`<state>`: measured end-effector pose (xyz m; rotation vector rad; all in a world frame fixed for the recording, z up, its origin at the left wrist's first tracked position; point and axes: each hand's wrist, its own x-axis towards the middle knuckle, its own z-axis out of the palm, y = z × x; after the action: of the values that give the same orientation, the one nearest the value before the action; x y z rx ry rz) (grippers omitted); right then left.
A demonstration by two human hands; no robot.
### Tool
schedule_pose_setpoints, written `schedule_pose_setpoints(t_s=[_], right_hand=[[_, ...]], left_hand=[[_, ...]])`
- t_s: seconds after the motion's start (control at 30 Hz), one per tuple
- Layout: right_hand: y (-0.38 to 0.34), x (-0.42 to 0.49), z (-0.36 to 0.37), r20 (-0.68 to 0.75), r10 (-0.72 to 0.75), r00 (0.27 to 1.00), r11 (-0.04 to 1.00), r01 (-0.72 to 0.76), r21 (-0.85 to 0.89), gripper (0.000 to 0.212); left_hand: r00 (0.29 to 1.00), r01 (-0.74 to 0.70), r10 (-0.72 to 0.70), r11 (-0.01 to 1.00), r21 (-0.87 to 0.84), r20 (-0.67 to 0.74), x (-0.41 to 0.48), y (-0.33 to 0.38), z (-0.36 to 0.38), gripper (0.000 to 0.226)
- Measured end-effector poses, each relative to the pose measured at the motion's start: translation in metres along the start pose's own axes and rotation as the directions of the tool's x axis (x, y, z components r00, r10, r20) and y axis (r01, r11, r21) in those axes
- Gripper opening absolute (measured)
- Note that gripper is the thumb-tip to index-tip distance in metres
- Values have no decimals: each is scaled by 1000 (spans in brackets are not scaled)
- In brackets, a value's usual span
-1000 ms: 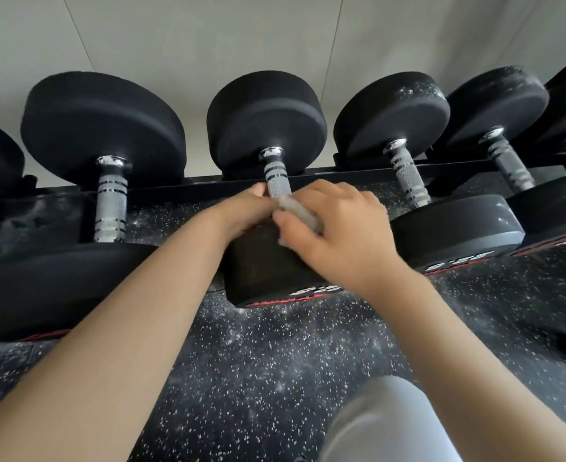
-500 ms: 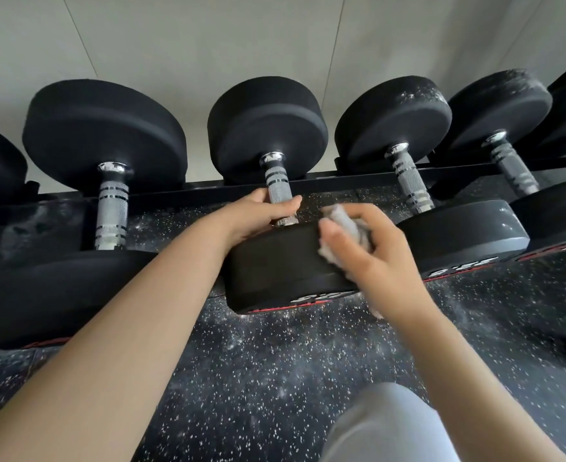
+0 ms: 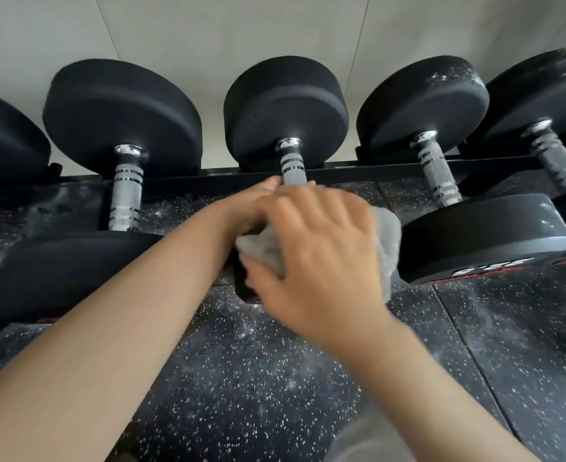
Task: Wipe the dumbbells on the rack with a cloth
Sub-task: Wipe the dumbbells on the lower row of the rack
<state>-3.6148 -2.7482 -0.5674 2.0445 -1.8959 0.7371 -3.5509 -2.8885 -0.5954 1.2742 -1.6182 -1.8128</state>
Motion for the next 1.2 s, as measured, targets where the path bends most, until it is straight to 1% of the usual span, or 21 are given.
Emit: schedule_pose_setpoints(t_s=[0.07, 0.1, 0.17, 0.2, 0.23, 0.3, 0.37, 0.47, 0.53, 0.6, 0.63, 0.7, 0.73, 0.77, 0.8, 0.83, 0.87, 0.93, 1.03, 1.13, 1.2], right_hand=[[32, -5, -9, 82, 219, 972, 943, -233, 238, 56], [45, -5, -13, 178, 320, 931, 839, -366, 403, 59], [63, -9, -16, 360, 425, 830, 536, -552, 639, 55], [70, -11, -14, 410, 436, 801, 425, -585, 691, 49], [75, -12, -12, 421, 445, 791, 371, -590, 717, 44], [82, -8, -10, 383, 463, 800, 397, -573, 717, 37], [89, 2, -9, 294, 473, 831, 494, -526, 692, 34], [99, 24, -8, 157, 510, 846, 631, -491, 600, 36], [101, 41, -9, 125, 521, 844, 654, -489, 577, 40], [102, 58, -13, 167, 574, 801, 597, -550, 585, 43], [103, 66, -15, 228, 617, 753, 531, -613, 585, 45], [109, 79, -23, 424, 679, 599, 288, -749, 597, 51], [114, 82, -28, 534, 655, 535, 150, -785, 601, 53], [119, 82, -32, 601, 619, 506, 65, -795, 603, 51], [123, 82, -37, 630, 594, 500, 27, -795, 606, 47], [124, 80, -42, 650, 578, 493, 3, -798, 602, 43], [124, 77, -46, 671, 567, 478, -23, -805, 592, 39], [127, 72, -48, 699, 548, 459, -61, -812, 581, 34], [135, 68, -47, 704, 513, 491, -22, -812, 583, 33], [144, 67, -48, 680, 506, 531, 36, -800, 599, 38], [152, 68, -53, 629, 541, 558, 64, -773, 631, 36]], left_hand=[[1000, -14, 14, 1000, 1, 12, 2, 3, 1, 29], [999, -30, 29, 999, 19, 20, 6, 2, 0, 32], [1000, -29, 29, 995, 91, -3, 5, 6, -1, 46], [999, -31, 34, 989, 142, -22, 4, 7, -1, 50], [998, -40, 49, 981, 192, -44, 8, 5, -2, 51], [990, -65, 96, 964, 259, -106, 11, 4, -1, 55], [981, -95, 134, 963, 253, -142, 13, 5, -1, 62], [973, -162, 200, 948, 276, -115, 17, 6, 0, 93], [968, -170, 211, 948, 270, -132, 20, 5, 2, 77], [964, -165, 213, 949, 268, -159, 24, 2, 3, 55], [966, -157, 206, 949, 275, -159, 24, 1, 3, 51], [959, -138, 216, 922, 362, -183, 21, 0, 3, 51], [939, -117, 249, 881, 458, -239, 18, 2, 1, 52], [892, -88, 317, 821, 565, -322, 16, 4, -1, 51], [823, -80, 417, 758, 647, -386, 13, 7, -2, 46], [756, -123, 517, 714, 689, -402, 12, 9, -2, 39], [708, -216, 599, 687, 694, -373, 10, 12, -1, 32], [670, -444, 686, 677, 587, -284, 13, 18, 5, 25], [688, -627, 704, 698, 345, -174, 14, 34, 23, 20], [737, -651, 670, 738, 177, -83, 17, 49, 43, 17], [762, -635, 644, 764, 114, -70, 27, 56, 53, 16]])
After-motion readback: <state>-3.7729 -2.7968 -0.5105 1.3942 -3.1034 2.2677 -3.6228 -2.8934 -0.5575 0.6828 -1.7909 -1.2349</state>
